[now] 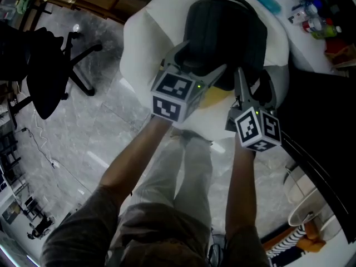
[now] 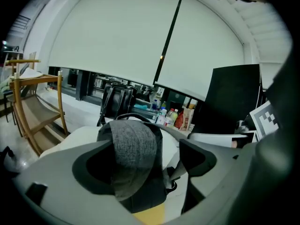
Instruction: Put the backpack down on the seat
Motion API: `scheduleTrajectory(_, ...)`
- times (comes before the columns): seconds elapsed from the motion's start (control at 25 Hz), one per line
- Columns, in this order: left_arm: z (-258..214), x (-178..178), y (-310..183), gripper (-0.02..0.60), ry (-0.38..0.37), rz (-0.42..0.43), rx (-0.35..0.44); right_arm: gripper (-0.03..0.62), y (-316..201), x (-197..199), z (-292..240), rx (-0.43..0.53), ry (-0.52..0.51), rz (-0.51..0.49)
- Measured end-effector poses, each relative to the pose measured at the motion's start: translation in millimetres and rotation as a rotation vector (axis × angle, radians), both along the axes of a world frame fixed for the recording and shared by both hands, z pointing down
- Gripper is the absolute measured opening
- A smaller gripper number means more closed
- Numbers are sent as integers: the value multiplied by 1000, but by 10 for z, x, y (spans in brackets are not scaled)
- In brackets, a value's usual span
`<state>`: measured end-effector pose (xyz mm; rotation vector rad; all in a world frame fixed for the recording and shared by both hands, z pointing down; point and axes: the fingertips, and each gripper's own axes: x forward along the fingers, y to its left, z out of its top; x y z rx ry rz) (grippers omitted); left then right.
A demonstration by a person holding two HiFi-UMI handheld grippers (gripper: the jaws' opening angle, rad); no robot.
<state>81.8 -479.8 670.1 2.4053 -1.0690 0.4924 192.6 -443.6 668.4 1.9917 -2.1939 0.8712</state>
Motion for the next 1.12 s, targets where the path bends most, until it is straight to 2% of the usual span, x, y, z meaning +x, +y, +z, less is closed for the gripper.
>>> scheduleTrajectory(0.28,-155,-47,120,437,-15,-10,7,339,126,21,-150,-4,-19,-2)
scheduleTrajectory(0.36,-231,-34,163,414,-4,-4,8,332,155,-44,-214,-2,-32,-26)
scheduleTrajectory(0.4,-279,-25,193,385,4,3,9,331,181,-88,-256,-1,-42,-39)
scheduleTrajectory(0.48,-412,-10,264,203,28,13,18,256,259,-190,-359,7,-69,-70)
scheduleTrajectory(0.52,-490,-10,298,153,44,10,24,204,306,-238,-416,15,-80,-85)
scheduleTrajectory(0.56,-567,-13,332,68,61,5,24,132,355,-284,-474,22,-90,-100)
scheduleTrajectory(0.6,-636,-15,370,1,75,1,15,4,404,-331,-536,28,-105,-117)
scheduleTrajectory(0.72,-836,9,527,0,88,14,-28,2,542,-451,-756,29,-179,-156)
scheduleTrajectory(0.92,-1397,-53,825,0,90,32,-53,0,711,-522,-1362,23,-232,-159)
scheduleTrajectory(1.12,-2253,-80,1188,0,130,115,-18,0,969,-604,-2282,97,-221,-266)
